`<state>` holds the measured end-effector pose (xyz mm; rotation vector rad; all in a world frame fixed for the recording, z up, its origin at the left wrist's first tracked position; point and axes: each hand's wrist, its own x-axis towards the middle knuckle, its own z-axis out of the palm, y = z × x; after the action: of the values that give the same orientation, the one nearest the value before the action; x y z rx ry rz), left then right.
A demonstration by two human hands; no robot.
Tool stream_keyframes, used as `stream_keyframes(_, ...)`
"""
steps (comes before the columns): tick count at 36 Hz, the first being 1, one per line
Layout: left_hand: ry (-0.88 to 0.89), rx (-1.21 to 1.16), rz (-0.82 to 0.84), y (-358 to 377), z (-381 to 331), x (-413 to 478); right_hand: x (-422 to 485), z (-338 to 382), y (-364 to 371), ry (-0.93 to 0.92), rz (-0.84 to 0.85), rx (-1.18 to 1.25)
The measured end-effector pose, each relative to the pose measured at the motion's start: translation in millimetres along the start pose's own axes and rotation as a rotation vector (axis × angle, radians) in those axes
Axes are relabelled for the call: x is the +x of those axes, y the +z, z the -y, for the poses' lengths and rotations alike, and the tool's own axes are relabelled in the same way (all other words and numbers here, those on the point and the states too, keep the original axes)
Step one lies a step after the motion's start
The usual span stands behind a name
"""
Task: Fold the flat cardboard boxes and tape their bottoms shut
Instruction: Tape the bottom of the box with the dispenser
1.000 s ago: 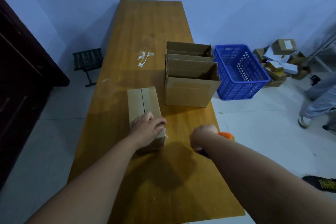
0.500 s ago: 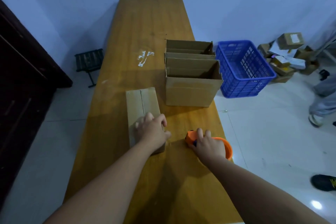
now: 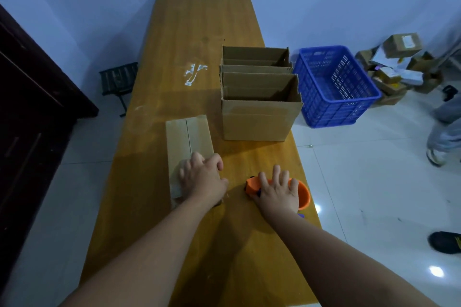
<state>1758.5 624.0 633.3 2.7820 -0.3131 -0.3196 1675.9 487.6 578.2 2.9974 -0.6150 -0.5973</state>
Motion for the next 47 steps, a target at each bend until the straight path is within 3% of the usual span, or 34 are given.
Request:
stream_keyframes(4,-0.043,-0.150,0.097,-9.8,-1.7,5.1,0.1,-1.1,0.9,-0.036,-0.018,-0.018)
stream_keyframes(9,-0.093,-0.750,0.339,-41.8,14.5,14.4,0.7,2.2,0.2,-0.039,-0.014,0.053)
stream_keyframes(14,-0.138,-1.010,0.268,-58.3,34.7,11.9,3.7,3.6,-4.4,0.034,0.057,0.203)
stream_keyframes(19,0.019,-0.704,0.061,-59.6,47.6,2.9,9.4,5.2,-17.0,0.006,0.033,0.371)
stream_keyframes(24,0.210,-0.232,0.086,-53.7,61.4,-0.9,7.5,15.8,-43.1,-0.324,-0.245,0.535)
stream_keyframes(27,0.245,-0.169,0.143,-47.5,68.7,-1.2,7.7,22.7,-49.3,-0.602,-0.403,0.435)
stream_keyframes(29,0.259,-0.143,0.165,-43.4,74.4,-3.7,7.7,26.2,-49.1,-0.715,-0.385,0.363)
stream_keyframes(34,0.316,-0.045,0.158,-36.5,89.8,-6.8,11.6,19.3,-47.7,-0.803,-0.425,0.201)
stream_keyframes(40,0.440,0.045,-0.177,-45.2,104.0,-20.3,13.6,20.4,-62.0,-0.907,-0.427,0.084)
stream_keyframes(43,0.552,0.207,-0.211,-44.7,112.9,-25.2,15.4,20.8,-65.5,-0.922,-0.379,0.052)
stream_keyframes(47,0.577,0.213,-0.208,-38.2,126.3,-24.5,14.3,20.3,-69.0,-0.941,-0.345,0.028)
